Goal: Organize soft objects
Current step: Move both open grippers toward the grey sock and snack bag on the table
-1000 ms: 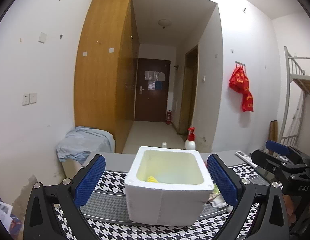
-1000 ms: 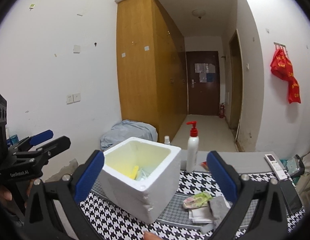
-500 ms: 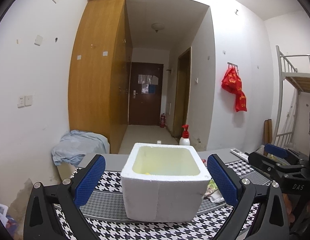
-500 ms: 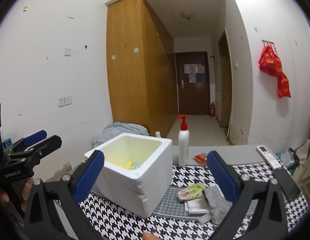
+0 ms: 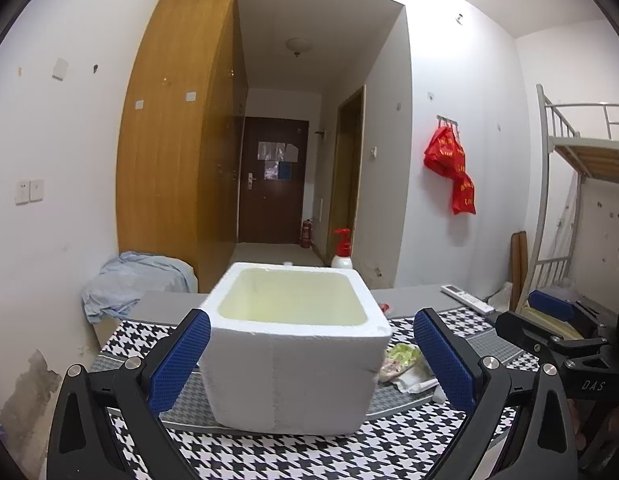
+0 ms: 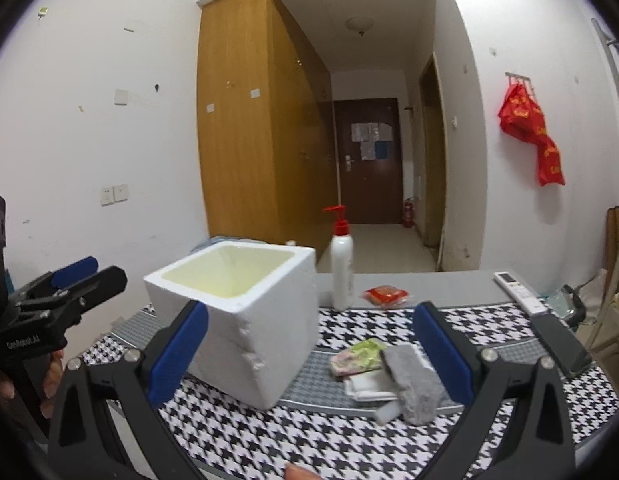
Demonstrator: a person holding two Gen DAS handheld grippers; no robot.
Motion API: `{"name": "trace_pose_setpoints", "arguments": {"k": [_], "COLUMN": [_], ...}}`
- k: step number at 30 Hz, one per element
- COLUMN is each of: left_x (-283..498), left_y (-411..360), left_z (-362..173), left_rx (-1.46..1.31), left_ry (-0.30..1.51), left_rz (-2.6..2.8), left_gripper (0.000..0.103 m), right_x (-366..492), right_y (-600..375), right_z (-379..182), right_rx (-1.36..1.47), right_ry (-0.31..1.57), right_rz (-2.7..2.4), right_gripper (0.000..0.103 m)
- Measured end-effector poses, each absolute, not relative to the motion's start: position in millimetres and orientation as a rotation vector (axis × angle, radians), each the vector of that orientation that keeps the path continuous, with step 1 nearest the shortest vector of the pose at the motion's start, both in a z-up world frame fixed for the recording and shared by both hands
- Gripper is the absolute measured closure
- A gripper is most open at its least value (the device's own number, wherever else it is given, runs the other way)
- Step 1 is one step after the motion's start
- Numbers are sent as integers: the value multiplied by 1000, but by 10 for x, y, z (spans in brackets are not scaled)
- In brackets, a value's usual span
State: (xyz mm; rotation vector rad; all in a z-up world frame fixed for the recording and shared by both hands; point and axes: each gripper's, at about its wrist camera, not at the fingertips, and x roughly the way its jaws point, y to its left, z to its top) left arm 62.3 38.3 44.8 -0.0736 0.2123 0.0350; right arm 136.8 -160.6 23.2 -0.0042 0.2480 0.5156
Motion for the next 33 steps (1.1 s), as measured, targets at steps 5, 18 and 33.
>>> {"name": "trace_pose_setpoints", "arguments": {"k": [5,18,33], "left_x": [664,850,1157], "left_y": [185,-303,-787], "left_z": [392,229,74], "left_rx": [-76,-20,32], "left_ry": [231,252,317], "left_rz": [8,-109,-190], "left_gripper": [1,1,1], "right_x": [1387,1442,1743], "right_y": [-1845,-2365,-2814], "right_z": [161,28,-183], "right_rx": [33,58,142], "right_ry": [261,285,379], "right_rz": [525,451,398], "right_gripper": [0,0,0]}}
